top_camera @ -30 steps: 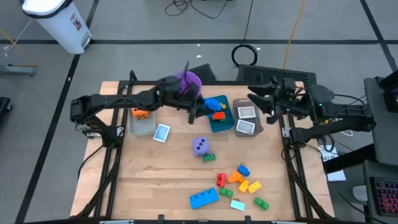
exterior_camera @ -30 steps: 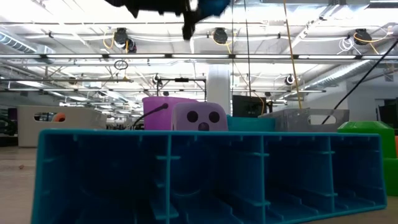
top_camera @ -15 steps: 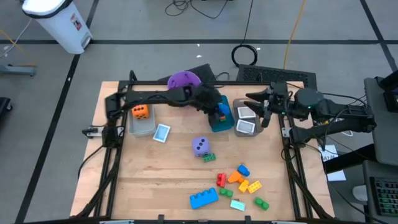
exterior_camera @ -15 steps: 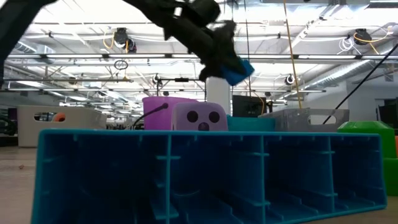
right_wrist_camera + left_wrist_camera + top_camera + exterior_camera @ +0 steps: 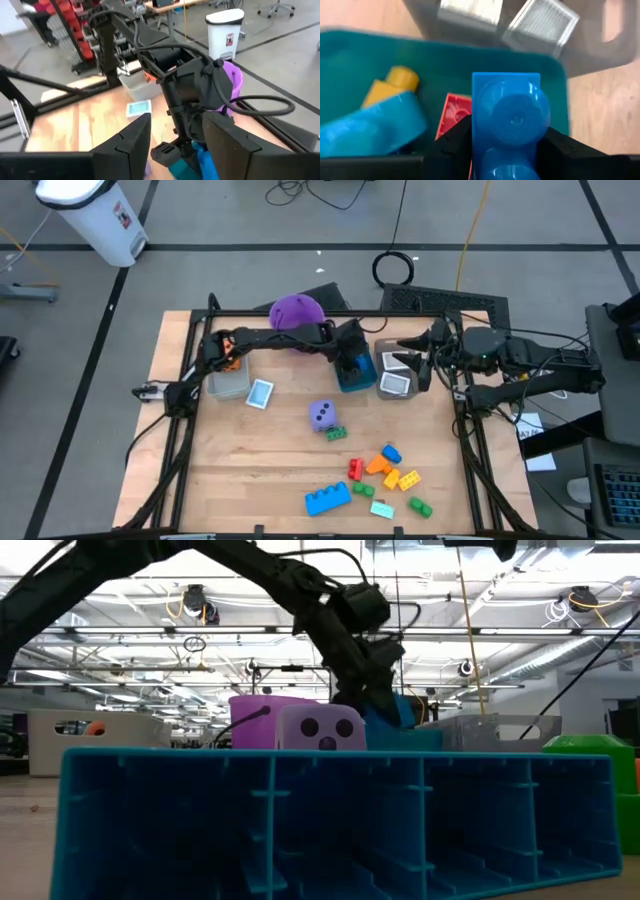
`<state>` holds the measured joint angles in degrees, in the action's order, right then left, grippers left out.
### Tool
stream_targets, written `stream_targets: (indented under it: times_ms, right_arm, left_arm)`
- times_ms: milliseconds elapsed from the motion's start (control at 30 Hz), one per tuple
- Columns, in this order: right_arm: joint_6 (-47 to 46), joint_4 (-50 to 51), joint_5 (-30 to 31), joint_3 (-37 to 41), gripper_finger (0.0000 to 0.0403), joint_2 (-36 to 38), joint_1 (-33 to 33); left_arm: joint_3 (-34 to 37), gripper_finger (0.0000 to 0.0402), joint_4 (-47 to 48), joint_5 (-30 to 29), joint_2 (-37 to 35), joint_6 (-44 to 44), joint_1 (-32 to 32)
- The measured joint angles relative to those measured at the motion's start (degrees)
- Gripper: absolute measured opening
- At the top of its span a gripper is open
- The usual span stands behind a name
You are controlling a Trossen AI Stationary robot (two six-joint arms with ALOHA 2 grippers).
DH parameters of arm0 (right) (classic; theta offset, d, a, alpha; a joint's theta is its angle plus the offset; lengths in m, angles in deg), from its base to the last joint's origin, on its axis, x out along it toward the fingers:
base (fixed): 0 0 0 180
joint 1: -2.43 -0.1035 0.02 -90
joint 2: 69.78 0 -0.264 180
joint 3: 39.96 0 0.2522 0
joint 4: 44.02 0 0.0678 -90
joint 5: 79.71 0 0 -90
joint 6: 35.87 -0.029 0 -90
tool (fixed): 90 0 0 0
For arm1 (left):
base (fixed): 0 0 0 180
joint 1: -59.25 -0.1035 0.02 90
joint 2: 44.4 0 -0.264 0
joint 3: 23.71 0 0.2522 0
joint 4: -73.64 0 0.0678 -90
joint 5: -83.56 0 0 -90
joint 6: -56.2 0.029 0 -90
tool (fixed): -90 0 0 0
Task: Pick & Place Toys
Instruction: Put the blue game piece into the blue bin, then put the dark blue game piece into the blue bin
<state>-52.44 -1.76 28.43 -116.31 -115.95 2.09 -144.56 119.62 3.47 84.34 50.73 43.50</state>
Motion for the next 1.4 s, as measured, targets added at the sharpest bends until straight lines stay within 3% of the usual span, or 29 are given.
stream_targets:
  times_ms: [300, 667, 800, 1133, 1400]
  right_arm:
    - [2.7, 3.7, 0.0, 0.0, 0.0169, 0.0, 0.0]
    - [4.3, 3.3, -0.2, 0.0, 0.0168, 0.0, 0.0]
    - [4.4, 2.9, -0.2, 0.0, 0.0165, 0.0, 0.0]
    - [3.9, 3.0, -0.1, 0.0, 0.0165, 0.0, 0.0]
    - [3.8, 3.8, -0.4, 0.0, 0.0164, 0.0, 0.0]
  left_arm:
    - [-0.1, 0.0183, 1.7, 2.8, 0.4, -1.3, 0.1]
    - [0.0, 0.0185, 0.6, 8.4, -1.8, -14.5, -0.3]
    - [0.0, 0.0186, 0.2, 11.1, -7.0, -17.0, -0.8]
    - [-0.1, 0.0186, 1.0, 8.7, -26.6, -14.6, -0.9]
    - [-0.1, 0.0186, 9.8, 1.5, -40.4, -11.7, 1.5]
